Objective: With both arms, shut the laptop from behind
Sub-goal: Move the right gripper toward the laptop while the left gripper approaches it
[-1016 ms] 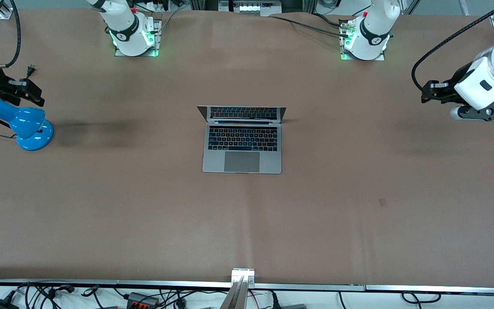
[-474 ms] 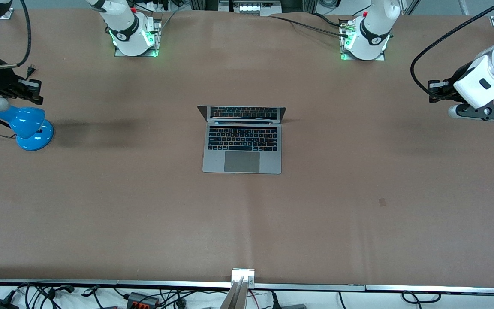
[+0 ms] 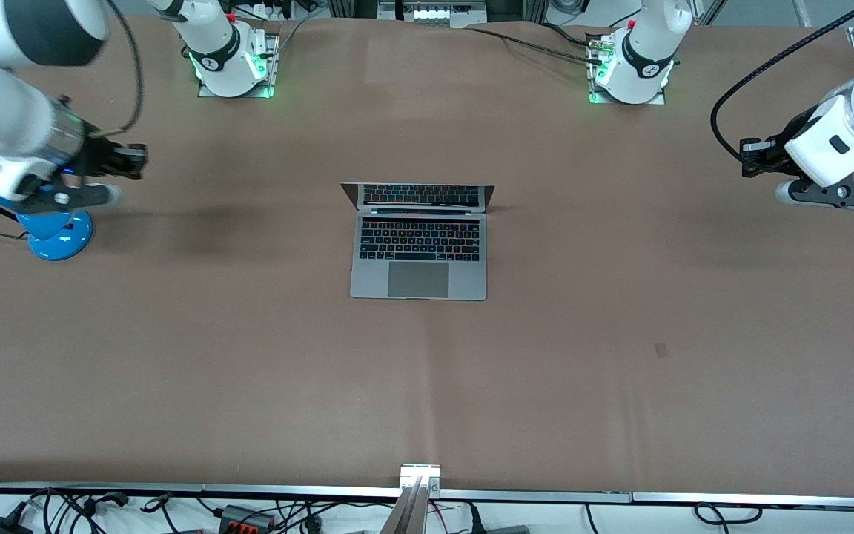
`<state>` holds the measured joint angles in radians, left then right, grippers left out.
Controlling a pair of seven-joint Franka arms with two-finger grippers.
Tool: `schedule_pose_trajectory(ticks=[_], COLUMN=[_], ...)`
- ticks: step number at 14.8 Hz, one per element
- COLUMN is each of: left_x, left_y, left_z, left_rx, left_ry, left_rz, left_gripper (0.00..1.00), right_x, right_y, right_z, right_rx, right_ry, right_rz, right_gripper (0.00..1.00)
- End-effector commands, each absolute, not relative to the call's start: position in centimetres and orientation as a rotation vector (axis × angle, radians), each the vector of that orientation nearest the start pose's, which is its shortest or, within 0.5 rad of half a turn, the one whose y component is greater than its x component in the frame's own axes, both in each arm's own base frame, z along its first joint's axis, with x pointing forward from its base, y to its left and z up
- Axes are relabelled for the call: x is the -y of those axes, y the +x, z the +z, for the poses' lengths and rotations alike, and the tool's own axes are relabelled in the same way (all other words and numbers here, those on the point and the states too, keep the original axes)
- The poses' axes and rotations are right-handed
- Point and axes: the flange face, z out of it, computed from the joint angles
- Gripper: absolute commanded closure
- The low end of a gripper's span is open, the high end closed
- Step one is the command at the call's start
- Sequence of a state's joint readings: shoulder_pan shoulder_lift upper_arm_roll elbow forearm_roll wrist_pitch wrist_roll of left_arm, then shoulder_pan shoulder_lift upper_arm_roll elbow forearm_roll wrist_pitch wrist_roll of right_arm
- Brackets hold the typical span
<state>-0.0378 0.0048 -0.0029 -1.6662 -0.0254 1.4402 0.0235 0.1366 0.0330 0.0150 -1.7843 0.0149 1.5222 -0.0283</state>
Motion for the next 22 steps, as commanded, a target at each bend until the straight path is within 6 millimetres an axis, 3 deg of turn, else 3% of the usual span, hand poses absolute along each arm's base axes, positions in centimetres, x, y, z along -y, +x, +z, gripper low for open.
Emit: schedule_pose_trajectory(ticks=[1, 4, 8, 10, 13, 15, 16, 19, 22], left_x=[1.9, 0.6, -3.0, -2.6, -2.7, -2.8, -2.0, 3.7, 8.8], left_y=[53.6, 53.7, 54.2, 54.7, 55.2, 55.9, 56.4, 57.4, 56.2], left_z=[57.2, 56.5, 54.7, 56.3, 56.0, 54.7, 53.8, 51.2, 48.2], left_rx=[-0.107, -0.057, 0.074, 0.01, -0.002, -0.011, -0.031, -0.184, -0.293], left_ry=[-3.184, -3.228, -3.34, -3.337, -3.303, -3.277, -3.28, -3.272, -3.303], left_rz=[0.396, 0.443, 0.537, 0.471, 0.471, 0.471, 0.487, 0.534, 0.635], left_gripper=[0.95, 0.95, 0.95, 0.96, 0.97, 0.98, 0.99, 0.99, 1.0], right_x=[-10.6, -13.5, -17.0, -20.1, -22.1, -23.4, -24.3, -26.5, -28.7], right_y=[52.8, 51.1, 49.3, 48.1, 46.8, 46.1, 45.6, 44.8, 44.5], right_z=[48.0, 45.0, 42.8, 42.1, 41.1, 40.3, 39.8, 38.4, 37.1], right_rx=[0.277, 0.315, 0.4, 0.483, 0.475, 0.496, 0.484, 0.431, 0.391], right_ry=[-3.009, -2.934, -2.896, -2.893, -2.837, -2.832, -2.828, -2.82, -2.828], right_rz=[0.591, 0.691, 0.773, 0.801, 0.838, 0.832, 0.827, 0.789, 0.772], right_gripper=[1.0, 1.0, 1.0, 1.0, 1.0, 1.0, 1.0, 1.0, 1.0])
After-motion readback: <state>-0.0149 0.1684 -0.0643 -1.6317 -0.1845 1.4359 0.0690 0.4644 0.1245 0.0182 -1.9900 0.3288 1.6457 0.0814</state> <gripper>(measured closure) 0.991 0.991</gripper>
